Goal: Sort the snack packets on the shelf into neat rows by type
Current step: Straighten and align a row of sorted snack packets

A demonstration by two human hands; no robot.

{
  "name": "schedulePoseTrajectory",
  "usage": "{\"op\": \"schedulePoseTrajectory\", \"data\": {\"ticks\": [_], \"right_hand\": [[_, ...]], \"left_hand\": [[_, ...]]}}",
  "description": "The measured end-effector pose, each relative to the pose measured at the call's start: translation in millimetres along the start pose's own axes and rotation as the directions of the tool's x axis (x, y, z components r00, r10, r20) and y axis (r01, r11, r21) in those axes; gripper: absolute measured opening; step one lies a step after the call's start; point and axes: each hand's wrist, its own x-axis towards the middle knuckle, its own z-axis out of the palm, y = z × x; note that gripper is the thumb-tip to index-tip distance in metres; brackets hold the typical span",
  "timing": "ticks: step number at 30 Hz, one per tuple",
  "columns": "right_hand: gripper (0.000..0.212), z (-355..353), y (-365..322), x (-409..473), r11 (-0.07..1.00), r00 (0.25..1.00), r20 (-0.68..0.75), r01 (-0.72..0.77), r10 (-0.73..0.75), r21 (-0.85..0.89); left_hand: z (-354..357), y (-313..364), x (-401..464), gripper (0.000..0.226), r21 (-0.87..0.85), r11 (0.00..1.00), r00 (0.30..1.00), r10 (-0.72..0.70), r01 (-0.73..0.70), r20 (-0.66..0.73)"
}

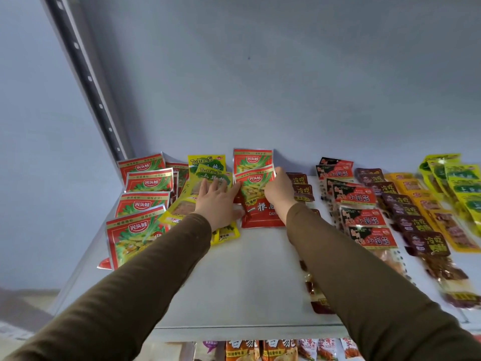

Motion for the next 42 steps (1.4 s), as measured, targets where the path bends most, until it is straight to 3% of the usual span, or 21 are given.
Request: {"op": "schedulePoseTrajectory", "data": {"ticks": [3, 5, 7, 9, 11, 13, 16, 17, 19, 21, 23, 28, 30, 32, 33, 35, 37, 39, 42], "right_hand": [[0.031, 6, 0, -3, 0.997, 0.997, -0.034, 0.065, -0.066, -0.045], [0.052, 9, 5, -10, 0.986, 0.99, -0.054, 0.124, -0.131, -0.116], [0.062, 7, 9, -22, 0.954, 0.968, -0.021, 0.244, -0.252, -0.176], [0.055, 4, 13, -33, 0.869, 0.903, 0.114, 0.43, -0.415, -0.244], [0.053, 2, 19, -42, 0.774, 0.844, 0.318, 0.527, -0.431, -0.351], [0.057, -1, 24, -46, 0.739, 0.841, 0.425, 0.515, -0.336, -0.435], [0.051, -3, 18, -52, 0.74, 0.853, 0.337, 0.516, -0.398, -0.431], [0.047, -1, 11, -54, 0.769, 0.849, 0.266, 0.527, -0.457, -0.362], [0.043, 6, -7, -59, 0.881, 0.881, 0.185, 0.46, -0.436, -0.114], [0.05, 15, -23, -64, 0.953, 0.908, 0.295, 0.301, -0.297, 0.033], [0.059, 26, -32, -63, 0.975, 0.9, 0.388, 0.221, -0.197, -0.017], [0.055, 46, -38, -51, 0.986, 0.968, 0.205, 0.156, -0.142, -0.054], [0.049, 49, -40, -47, 0.992, 0.974, 0.187, 0.127, -0.127, 0.011], [0.046, 49, -42, -44, 0.987, 0.971, 0.21, 0.082, -0.11, 0.137], [0.047, 47, -44, -44, 0.976, 0.969, 0.226, 0.053, -0.102, 0.213], [0.049, 38, -44, -46, 0.931, 0.964, 0.255, -0.017, -0.082, 0.364], [0.05, 25, -42, -51, 0.882, 0.956, 0.29, -0.093, -0.051, 0.462], [0.052, 11, -35, -61, 0.841, 0.943, 0.331, -0.155, -0.031, 0.519], [0.055, -1, -16, -89, 0.849, 0.912, 0.409, -0.192, -0.032, 0.493]], "left_hand": [[1, 4, 1, 0.08, 0.043, 0.999, 1.0, -0.018, 0.019, -0.018], [-3, 9, -4, 0.078, 0.048, 0.999, 0.998, -0.003, 0.005, -0.055], [-7, 3, -10, 0.071, -0.023, 0.999, 0.995, 0.021, -0.024, -0.101], [-10, -21, -17, 0.065, -0.068, 0.996, 0.995, 0.045, -0.051, -0.089], [-14, -55, -27, 0.08, -0.012, 0.999, 0.997, 0.05, -0.05, -0.055], [-15, -79, -41, 0.068, 0.044, 0.999, 1.0, -0.002, 0.003, -0.024], [-22, -80, -64, 0.057, 0.081, 0.995, 0.998, -0.048, 0.05, -0.031], [-25, -74, -71, 0.058, 0.087, 0.994, 0.997, -0.058, 0.062, -0.047], [-23, -63, -78, 0.06, 0.102, 0.993, 0.996, -0.053, 0.06, -0.076], [-15, -53, -81, 0.069, 0.101, 0.993, 0.993, -0.044, 0.055, -0.109], [-5, -41, -85, 0.085, 0.068, 0.995, 0.988, -0.063, 0.073, -0.14], [17, -21, -95, 0.071, -0.167, 0.981, 0.986, -0.12, 0.1, -0.113], [19, -18, -97, 0.069, -0.252, 0.964, 0.99, -0.107, 0.08, -0.096], [16, -22, -95, 0.066, -0.437, 0.897, 0.988, -0.124, 0.073, -0.09], [12, -26, -95, 0.064, -0.571, 0.816, 0.986, -0.154, 0.086, -0.071], [-5, -30, -102, 0.063, -0.832, 0.54, 0.971, -0.237, 0.124, -0.009], [-22, -28, -114, 0.053, -0.955, 0.261, 0.95, -0.307, 0.142, 0.057], [-31, -25, -121, 0.026, -0.969, 0.19, 0.929, -0.361, 0.16, 0.083], [-38, -21, -124, 0.024, -0.966, 0.192, 0.938, -0.331, 0.172, 0.101]]}}
